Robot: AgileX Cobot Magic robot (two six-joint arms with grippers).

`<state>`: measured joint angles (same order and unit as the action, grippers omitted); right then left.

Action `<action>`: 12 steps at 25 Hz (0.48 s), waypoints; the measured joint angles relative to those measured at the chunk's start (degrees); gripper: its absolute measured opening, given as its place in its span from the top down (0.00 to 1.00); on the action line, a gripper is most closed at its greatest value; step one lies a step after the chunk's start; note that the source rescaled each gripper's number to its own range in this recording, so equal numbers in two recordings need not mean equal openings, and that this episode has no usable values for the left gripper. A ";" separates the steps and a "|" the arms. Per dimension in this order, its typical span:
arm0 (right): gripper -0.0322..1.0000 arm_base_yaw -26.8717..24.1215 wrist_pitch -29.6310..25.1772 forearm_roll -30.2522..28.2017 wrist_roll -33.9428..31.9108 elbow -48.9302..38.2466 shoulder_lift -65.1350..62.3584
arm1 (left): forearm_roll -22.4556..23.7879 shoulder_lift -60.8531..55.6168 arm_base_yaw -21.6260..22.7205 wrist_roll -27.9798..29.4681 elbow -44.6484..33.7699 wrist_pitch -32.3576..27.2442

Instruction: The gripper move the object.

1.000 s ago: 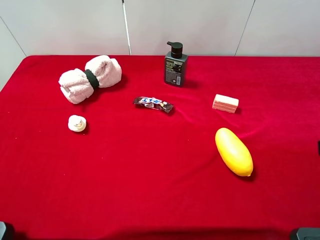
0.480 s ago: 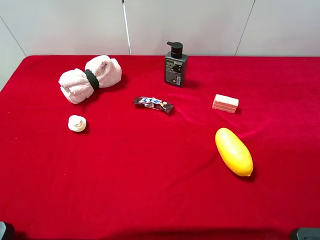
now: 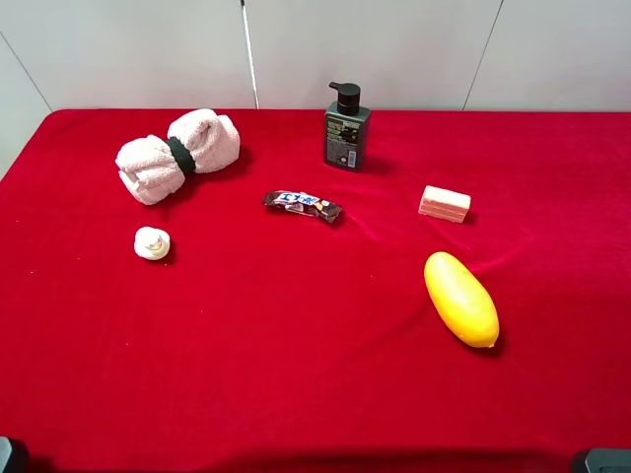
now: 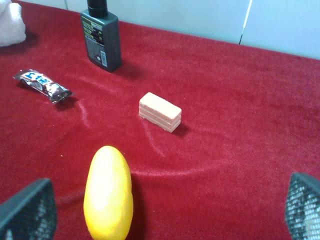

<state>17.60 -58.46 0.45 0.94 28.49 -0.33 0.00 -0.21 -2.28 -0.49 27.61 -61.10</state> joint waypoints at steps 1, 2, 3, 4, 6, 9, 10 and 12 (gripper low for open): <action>0.00 0.00 0.00 0.00 0.00 -0.06 -0.02 | 0.00 0.00 0.00 0.00 0.00 0.00; 0.00 0.00 0.00 0.00 -0.06 -0.06 -0.02 | 0.00 0.00 0.00 0.00 0.00 0.00; 0.00 0.00 0.00 0.00 -0.14 -0.06 -0.02 | 0.00 0.00 0.00 0.00 0.00 0.00; 0.00 0.00 0.00 0.00 -0.12 -0.06 -0.02 | 0.00 0.00 0.00 0.00 0.00 0.00; 0.00 0.00 0.00 0.00 -0.16 -0.06 -0.02 | 0.00 0.00 0.00 0.00 0.00 0.00; 0.00 0.00 0.00 0.00 -0.16 -0.06 -0.02 | 0.00 0.00 0.00 0.00 0.00 0.00; 0.00 0.00 0.00 0.00 -0.16 -0.06 -0.02 | 0.00 0.00 0.00 0.00 0.00 0.00; 0.00 0.00 0.00 0.00 -0.16 -0.06 -0.02 | 0.00 0.00 0.00 0.00 0.00 0.00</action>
<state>17.60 -58.46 0.45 0.78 28.43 -0.36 0.00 -0.21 -2.28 -0.49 27.61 -61.10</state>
